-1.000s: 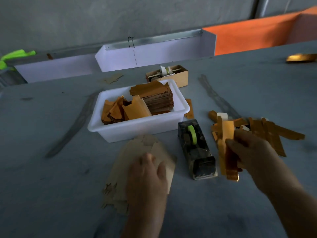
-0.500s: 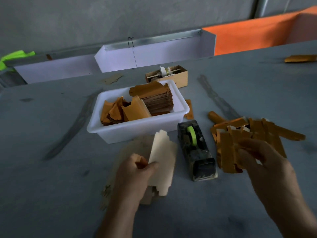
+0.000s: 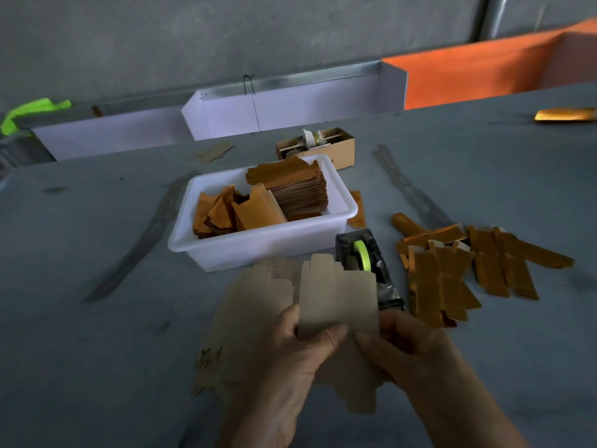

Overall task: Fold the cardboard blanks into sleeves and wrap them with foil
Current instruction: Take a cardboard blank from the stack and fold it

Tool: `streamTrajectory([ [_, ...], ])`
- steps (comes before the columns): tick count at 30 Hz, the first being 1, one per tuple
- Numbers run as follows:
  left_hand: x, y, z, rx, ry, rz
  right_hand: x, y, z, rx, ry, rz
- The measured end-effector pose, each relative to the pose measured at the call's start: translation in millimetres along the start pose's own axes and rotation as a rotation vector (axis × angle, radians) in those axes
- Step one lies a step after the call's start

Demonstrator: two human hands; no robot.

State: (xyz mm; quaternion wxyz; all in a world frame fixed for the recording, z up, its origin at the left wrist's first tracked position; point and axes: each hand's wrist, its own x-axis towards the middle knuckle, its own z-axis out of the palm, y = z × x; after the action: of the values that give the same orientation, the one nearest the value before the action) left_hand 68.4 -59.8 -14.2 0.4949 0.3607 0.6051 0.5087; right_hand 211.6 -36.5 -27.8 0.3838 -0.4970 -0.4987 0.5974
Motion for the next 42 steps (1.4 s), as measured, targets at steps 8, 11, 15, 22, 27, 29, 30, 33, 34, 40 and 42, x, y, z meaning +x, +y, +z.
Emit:
streamTrajectory([
  [8,0,-8,9,0.146,0.079,0.044,-9,1,-3,-0.412,0.133,-0.190],
  [11,0,-9,16,0.222,0.148,0.118,-16,-2,3,-0.543,0.212,-0.337],
  [15,-3,-7,23,0.211,0.061,0.111,-19,-8,7,-0.310,0.111,-0.286],
  [22,-4,-5,10,0.343,-0.111,0.191,-11,-5,-3,-0.266,0.026,-0.185],
  [27,-4,-4,6,0.211,-0.290,0.042,-7,-3,-11,-0.125,0.124,-0.110],
  [29,-4,-6,6,0.227,-0.315,0.013,-6,-5,-11,0.050,0.004,-0.004],
  [30,-3,-8,7,0.244,-0.292,0.011,-5,-6,-11,0.113,-0.030,0.028],
  [33,-2,-10,8,0.258,-0.174,0.053,-1,-5,-11,0.171,-0.022,0.064],
  [34,-2,-11,10,0.286,-0.144,0.099,0,-5,-10,0.176,-0.009,0.072],
  [40,-8,-15,21,0.397,0.149,0.212,3,-6,-4,0.159,0.100,0.017],
  [42,-11,-14,24,0.378,0.206,0.237,3,-6,-3,0.166,0.112,0.018],
])
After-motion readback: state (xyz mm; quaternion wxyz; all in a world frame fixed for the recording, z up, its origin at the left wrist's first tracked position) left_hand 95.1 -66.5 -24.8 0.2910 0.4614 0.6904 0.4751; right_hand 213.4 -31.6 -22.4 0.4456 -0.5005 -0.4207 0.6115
